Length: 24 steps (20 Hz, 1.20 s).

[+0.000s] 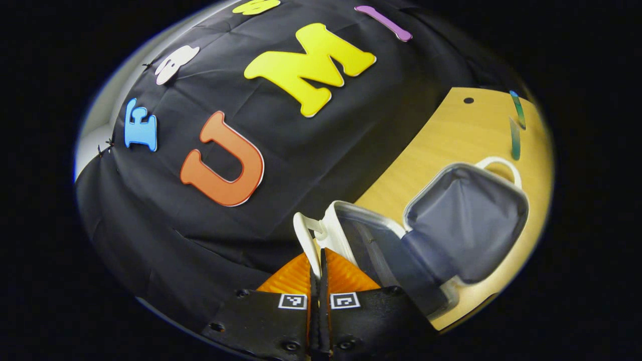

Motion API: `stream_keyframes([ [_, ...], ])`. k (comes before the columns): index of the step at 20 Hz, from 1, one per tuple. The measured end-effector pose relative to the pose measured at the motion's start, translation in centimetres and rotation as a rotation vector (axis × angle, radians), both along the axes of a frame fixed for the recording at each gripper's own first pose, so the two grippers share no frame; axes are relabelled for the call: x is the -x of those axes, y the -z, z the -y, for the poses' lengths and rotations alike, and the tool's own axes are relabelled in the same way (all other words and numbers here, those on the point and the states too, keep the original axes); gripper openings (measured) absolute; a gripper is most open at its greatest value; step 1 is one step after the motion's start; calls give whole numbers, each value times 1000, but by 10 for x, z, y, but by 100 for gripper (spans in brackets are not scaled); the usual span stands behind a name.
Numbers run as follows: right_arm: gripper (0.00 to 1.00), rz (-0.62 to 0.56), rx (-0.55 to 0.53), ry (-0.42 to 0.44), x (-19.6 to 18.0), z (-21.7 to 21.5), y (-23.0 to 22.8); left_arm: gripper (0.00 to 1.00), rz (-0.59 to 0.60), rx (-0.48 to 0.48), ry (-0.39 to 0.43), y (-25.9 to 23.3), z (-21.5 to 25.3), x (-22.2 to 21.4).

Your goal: First open the suitcase, pack the skin care products into it, and then close the suitcase.

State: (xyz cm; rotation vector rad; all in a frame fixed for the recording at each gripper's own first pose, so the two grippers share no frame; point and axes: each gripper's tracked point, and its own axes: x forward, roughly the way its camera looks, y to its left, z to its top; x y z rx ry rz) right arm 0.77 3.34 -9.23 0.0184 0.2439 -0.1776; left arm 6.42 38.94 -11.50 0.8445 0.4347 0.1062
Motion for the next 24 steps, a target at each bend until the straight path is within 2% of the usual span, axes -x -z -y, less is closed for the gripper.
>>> stream_keyframes([
  [2, 80, -14, 12, 4, 1, -10, 4, 3, -14, 11, -29, 21, -30, 4],
  [5, 80, -34, 30, 4, 2, -22, 9, 3, -48, 91, -86, 60, -75, 3],
  [8, 80, -65, 63, -2, 4, -32, 16, 3, -105, 164, -103, 103, -107, 6],
  [13, 80, -85, 99, -6, 8, -42, 17, 3, -237, 298, -143, 178, -137, 17],
  [15, 81, -74, 131, 21, 11, -36, 14, 3, -254, 339, -143, 198, -138, 17],
  [17, 81, -71, 138, 21, 17, -34, 13, 3, -245, 369, -132, 206, -137, 11],
  [18, 81, -77, 143, 26, 21, -30, 16, 7, -244, 372, -125, 208, -137, 9],
  [19, 80, -82, 142, 28, 23, -28, 17, 4, -243, 372, -119, 209, -137, 9],
  [22, 81, -68, 129, 43, 29, -21, 15, 10, -243, 381, -132, 208, -140, 12],
  [23, 82, -69, 131, 43, 31, -18, 17, 27, -233, 383, -150, 208, -143, 15],
  [24, 81, -70, 130, 45, 33, -13, 18, 19, -216, 396, -172, 202, -145, 20],
])
